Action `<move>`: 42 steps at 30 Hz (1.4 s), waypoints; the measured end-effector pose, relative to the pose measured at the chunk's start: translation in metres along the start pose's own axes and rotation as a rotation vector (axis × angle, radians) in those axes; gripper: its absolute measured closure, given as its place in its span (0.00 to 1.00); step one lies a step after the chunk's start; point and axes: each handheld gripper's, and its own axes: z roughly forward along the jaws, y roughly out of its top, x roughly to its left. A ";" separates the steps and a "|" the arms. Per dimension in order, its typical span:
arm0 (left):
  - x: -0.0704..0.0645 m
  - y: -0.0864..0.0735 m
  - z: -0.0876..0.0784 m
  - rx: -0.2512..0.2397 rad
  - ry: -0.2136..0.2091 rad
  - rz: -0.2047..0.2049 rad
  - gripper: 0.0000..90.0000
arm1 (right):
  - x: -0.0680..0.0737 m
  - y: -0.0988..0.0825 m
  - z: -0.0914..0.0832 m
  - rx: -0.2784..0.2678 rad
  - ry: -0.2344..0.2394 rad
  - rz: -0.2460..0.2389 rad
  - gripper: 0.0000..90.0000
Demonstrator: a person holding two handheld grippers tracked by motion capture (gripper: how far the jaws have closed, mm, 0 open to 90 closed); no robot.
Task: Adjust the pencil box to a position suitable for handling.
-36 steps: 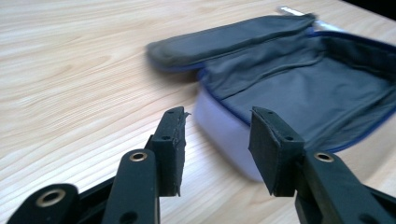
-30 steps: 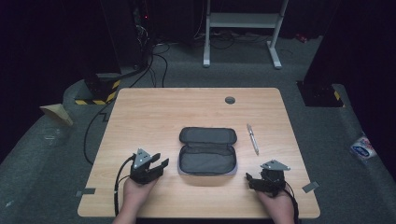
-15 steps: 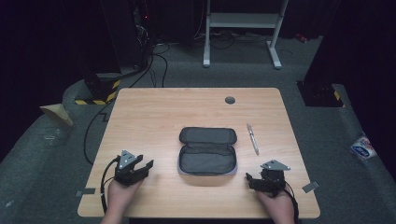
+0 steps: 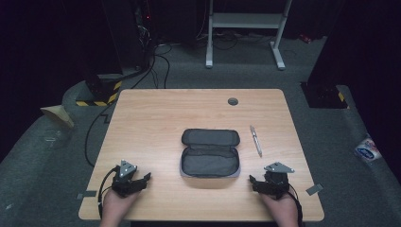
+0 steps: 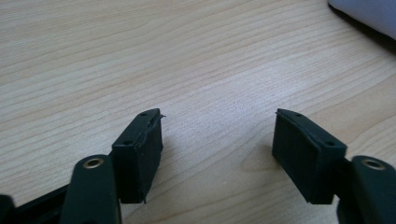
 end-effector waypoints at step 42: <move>0.000 0.001 0.001 0.005 0.012 -0.005 0.30 | -0.020 0.047 -0.011 -0.112 -0.017 0.046 0.36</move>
